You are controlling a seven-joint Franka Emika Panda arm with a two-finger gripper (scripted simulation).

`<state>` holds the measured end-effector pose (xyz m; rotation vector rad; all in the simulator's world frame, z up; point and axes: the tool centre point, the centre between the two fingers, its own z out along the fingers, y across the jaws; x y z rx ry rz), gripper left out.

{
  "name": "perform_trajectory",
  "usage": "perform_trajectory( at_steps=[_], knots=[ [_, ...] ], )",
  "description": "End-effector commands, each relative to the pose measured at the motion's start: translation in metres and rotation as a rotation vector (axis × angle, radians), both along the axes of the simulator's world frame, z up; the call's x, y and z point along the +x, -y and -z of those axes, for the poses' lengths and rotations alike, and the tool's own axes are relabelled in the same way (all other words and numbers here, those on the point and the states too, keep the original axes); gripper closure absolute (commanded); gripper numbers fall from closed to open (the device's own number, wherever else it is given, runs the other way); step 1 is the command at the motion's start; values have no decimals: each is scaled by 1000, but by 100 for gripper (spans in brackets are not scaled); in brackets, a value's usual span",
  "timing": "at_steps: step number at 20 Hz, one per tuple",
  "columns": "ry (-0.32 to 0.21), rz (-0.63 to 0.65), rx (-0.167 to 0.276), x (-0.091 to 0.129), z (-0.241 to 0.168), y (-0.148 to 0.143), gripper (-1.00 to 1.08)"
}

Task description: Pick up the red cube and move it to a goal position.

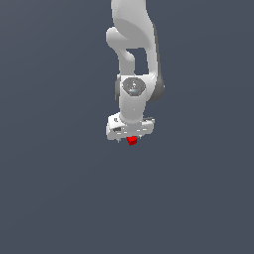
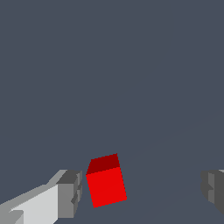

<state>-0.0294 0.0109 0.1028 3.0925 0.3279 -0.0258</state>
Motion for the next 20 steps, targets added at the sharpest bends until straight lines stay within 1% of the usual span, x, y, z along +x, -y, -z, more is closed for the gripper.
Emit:
perform_trajectory(
  at_steps=[1,6,11,16,20],
  knots=[
    [2,-47,8,-10,17,-4,-92],
    [6,-136,22,-29,49,-11,-92],
    [9,-197,31,-41,72,-14,-92],
    [10,-230,36,-48,84,-16,-92],
    [10,-235,37,-49,86,-16,-92]
  ],
)
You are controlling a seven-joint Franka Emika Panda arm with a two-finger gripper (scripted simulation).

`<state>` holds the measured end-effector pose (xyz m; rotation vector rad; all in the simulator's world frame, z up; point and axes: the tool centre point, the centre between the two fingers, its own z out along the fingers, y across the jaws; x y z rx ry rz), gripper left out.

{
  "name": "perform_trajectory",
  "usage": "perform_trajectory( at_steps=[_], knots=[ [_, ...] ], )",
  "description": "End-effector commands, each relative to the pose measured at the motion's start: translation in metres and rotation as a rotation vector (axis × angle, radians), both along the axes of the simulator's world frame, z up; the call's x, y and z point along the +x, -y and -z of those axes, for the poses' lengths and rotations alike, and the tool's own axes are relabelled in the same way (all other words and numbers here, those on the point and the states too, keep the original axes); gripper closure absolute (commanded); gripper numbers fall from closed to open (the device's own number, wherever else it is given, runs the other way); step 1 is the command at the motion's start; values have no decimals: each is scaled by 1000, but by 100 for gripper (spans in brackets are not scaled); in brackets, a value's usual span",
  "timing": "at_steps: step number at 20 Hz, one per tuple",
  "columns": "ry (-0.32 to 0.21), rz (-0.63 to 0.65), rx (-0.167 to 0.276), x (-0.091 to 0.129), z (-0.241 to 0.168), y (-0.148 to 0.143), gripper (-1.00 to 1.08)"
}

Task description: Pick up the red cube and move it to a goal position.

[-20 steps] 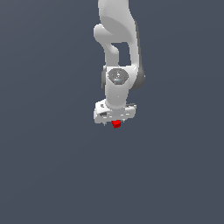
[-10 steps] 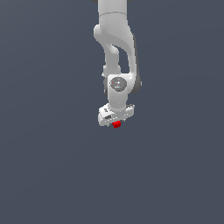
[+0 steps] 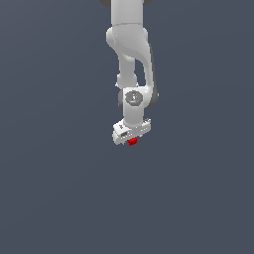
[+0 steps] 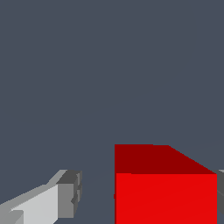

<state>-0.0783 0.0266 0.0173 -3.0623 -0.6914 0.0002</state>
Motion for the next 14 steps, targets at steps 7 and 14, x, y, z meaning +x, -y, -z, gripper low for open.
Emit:
perform_trajectory(
  at_steps=[7,14],
  knots=[
    [1,7,-2,2,-3,1,108],
    [1,7,-2,2,-3,1,108]
  ],
)
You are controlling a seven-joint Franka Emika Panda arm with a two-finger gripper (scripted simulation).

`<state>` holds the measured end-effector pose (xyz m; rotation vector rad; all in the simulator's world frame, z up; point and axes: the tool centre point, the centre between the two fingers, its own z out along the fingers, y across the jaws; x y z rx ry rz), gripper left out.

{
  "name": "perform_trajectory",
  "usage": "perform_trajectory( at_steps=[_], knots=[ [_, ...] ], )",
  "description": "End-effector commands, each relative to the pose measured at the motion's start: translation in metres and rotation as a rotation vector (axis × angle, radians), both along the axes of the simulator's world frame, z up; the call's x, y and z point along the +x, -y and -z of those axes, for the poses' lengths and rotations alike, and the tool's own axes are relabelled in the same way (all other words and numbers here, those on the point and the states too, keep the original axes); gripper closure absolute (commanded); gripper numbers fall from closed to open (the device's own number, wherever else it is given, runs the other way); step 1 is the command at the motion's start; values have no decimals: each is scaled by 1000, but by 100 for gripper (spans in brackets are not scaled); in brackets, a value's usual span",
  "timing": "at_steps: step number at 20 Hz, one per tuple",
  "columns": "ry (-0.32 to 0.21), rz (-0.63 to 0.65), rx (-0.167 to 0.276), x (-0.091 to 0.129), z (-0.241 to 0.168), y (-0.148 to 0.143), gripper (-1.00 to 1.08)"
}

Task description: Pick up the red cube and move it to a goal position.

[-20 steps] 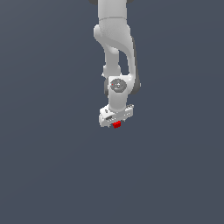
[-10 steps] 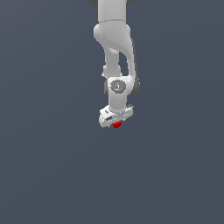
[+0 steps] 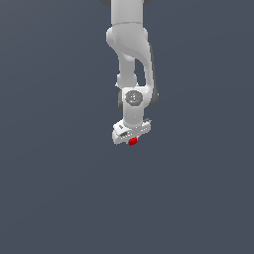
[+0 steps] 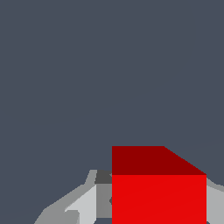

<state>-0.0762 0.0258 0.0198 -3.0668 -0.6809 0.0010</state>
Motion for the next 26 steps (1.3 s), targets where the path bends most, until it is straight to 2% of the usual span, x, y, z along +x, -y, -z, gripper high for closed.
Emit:
perform_trajectory(
  at_steps=[1,9,20,26],
  knots=[
    [1,0,0,0,0,0,108],
    [0,0,0,10,-6,-4,108],
    [0,0,0,58,-31,-22,108],
    [0,0,0,75,-39,-28,108]
  ],
)
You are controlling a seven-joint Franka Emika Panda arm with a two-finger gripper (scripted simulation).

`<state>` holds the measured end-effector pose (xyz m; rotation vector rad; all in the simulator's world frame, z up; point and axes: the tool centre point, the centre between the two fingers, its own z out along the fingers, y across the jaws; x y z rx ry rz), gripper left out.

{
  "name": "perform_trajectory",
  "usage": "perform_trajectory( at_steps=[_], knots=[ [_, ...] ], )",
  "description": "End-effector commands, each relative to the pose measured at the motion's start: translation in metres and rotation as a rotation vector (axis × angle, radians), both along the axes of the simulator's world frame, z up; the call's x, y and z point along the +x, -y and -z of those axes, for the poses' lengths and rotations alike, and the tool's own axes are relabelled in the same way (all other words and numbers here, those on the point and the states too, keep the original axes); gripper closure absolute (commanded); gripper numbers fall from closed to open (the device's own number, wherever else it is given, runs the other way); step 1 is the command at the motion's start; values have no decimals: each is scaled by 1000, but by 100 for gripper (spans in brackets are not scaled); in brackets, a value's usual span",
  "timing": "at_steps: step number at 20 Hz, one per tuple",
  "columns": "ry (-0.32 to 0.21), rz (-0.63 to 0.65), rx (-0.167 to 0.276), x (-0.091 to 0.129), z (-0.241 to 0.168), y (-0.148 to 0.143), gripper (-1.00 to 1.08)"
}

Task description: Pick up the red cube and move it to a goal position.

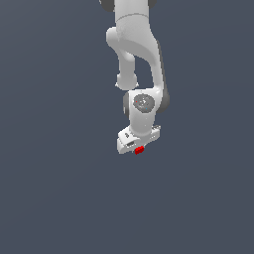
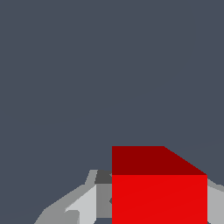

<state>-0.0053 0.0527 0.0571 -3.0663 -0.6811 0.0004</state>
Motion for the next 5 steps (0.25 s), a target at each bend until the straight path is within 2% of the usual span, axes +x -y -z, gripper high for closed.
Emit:
perform_trajectory(
  at_steps=[1,5],
  knots=[
    [0,0,0,5,-2,-1,108],
    [0,0,0,8,-3,-2,108]
  ],
)
